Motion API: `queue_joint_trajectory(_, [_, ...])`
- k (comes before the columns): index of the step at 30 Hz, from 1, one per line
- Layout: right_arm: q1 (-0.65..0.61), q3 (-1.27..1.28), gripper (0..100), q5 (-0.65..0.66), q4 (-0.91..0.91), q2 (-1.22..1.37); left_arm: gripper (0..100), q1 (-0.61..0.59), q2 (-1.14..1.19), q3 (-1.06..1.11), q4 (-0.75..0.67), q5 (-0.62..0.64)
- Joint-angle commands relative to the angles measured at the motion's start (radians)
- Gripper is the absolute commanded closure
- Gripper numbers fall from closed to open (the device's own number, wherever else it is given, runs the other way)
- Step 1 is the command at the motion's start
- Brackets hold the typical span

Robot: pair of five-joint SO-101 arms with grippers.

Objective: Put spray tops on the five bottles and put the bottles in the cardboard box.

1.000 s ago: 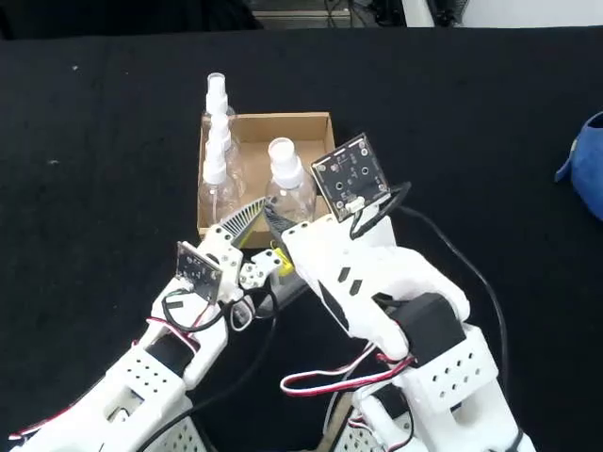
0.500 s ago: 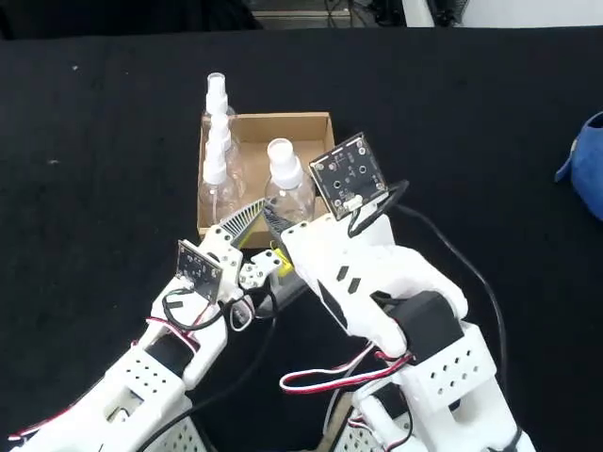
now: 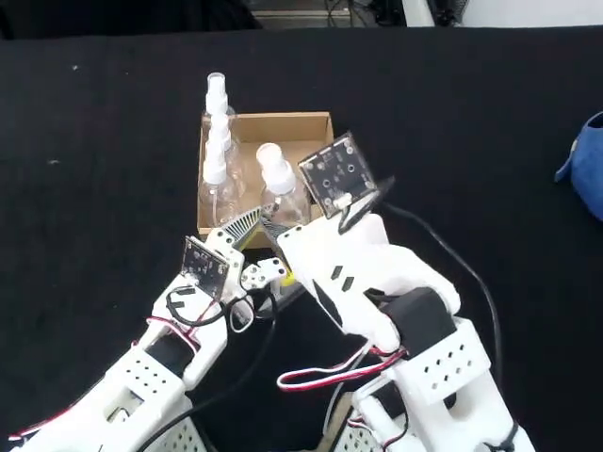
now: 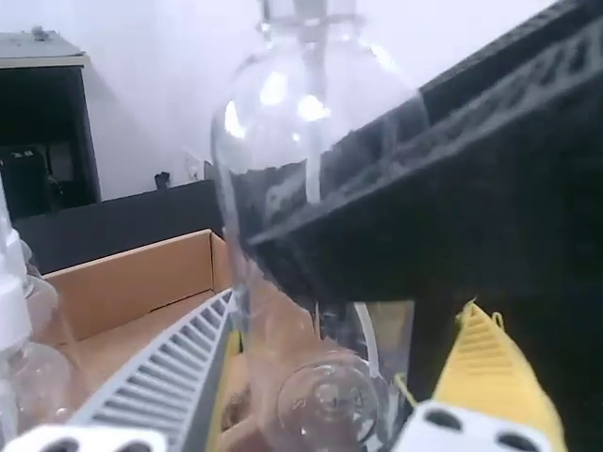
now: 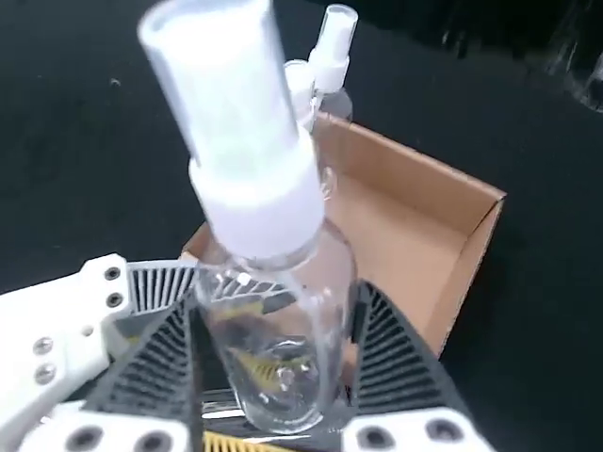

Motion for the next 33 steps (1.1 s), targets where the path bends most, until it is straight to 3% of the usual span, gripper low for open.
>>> queue_joint_trajectory(1, [0.077,0.010,98.8,0.009,-0.054,-0.035,78,-0.004,-0.020,0.024,0.005,0.005])
queue_joint_trajectory(9, [0.264,0.196,98.8,0.002,-0.414,-0.028,78,0.001,-0.020,0.024,0.008,0.005])
queue_joint_trajectory(18, [0.275,0.340,98.8,0.000,-0.798,-0.024,78,0.005,-0.020,0.024,0.035,0.005])
queue_joint_trajectory(22, [0.276,0.348,98.8,-0.025,-0.848,-0.024,79,0.036,-0.020,0.024,0.094,0.005])
queue_joint_trajectory(27, [0.288,0.292,98.8,-0.103,-0.852,0.053,98,0.168,-0.020,0.024,0.167,0.000])
queue_joint_trajectory(30, [0.287,0.243,98.8,-0.104,-0.852,0.157,94,0.252,-0.020,0.024,0.219,-0.002])
queue_joint_trajectory(33, [0.287,0.197,98.8,-0.104,-0.852,0.257,97,0.328,-0.020,0.024,0.264,-0.002])
